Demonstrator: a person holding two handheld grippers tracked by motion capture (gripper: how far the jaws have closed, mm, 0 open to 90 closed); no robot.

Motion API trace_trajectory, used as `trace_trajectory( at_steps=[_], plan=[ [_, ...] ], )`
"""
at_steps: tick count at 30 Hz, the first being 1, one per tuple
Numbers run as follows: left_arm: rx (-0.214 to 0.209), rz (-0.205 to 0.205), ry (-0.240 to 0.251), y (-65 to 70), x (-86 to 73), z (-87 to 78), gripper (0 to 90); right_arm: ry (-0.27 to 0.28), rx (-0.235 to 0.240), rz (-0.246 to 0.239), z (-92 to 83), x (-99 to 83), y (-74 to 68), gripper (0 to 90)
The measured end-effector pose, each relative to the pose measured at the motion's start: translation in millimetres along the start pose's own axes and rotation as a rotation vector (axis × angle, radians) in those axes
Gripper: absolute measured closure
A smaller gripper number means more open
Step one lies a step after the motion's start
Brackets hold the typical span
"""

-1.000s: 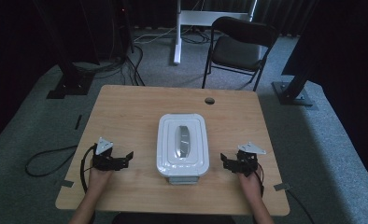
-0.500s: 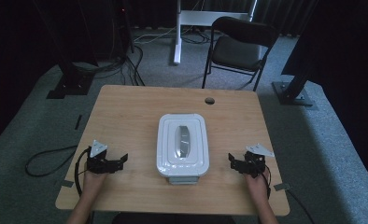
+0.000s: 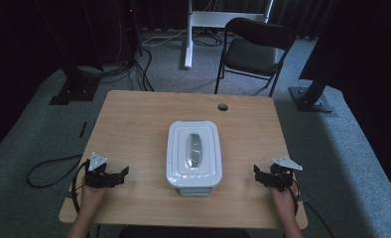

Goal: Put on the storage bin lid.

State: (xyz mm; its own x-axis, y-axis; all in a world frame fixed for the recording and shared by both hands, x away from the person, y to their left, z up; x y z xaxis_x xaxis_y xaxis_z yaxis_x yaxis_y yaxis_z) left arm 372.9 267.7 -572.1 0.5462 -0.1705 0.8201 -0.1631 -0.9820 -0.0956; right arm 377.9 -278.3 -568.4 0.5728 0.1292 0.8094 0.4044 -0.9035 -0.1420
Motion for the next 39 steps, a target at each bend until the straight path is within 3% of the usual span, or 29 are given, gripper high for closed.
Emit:
trace_trajectory(
  at_steps=[15,22,30,32,39],
  plan=[
    [0.04,-0.03,-0.019,-19.9,-14.1,-8.6,0.3,0.002,-0.041,0.047,-16.4,-13.4,24.3,11.7],
    [0.069,-0.046,-0.032,-27.7,-21.4,-12.5,0.2,-0.026,-0.048,0.069,-20.1,-26.2,32.6,11.7],
    [0.092,-0.076,-0.061,-35.1,-29.8,-15.9,0.3,-0.049,-0.055,0.079,-24.1,-36.9,37.0,11.7],
    [0.077,-0.097,-0.057,-35.9,-30.5,-17.0,0.3,-0.049,-0.057,0.084,-24.9,-39.3,37.6,11.7],
    [0.087,-0.099,-0.093,-38.3,-36.1,-18.6,0.2,-0.071,-0.053,0.097,-24.9,-49.8,36.3,11.7]
  ],
)
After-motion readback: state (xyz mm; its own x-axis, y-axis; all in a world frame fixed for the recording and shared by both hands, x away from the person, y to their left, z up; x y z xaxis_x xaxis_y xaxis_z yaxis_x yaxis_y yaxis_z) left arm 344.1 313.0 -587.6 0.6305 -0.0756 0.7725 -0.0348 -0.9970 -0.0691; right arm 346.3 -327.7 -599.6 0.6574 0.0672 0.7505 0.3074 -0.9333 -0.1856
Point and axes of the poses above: each handheld gripper's, and its own axes: z roughly forward along the jaws, x roughly out of its top, y roughly to its right, the point moved 8 cm from there along z, roughly forward along the jaws, and after that the axes turned 14 degrees about x, right-handed, at the moved point
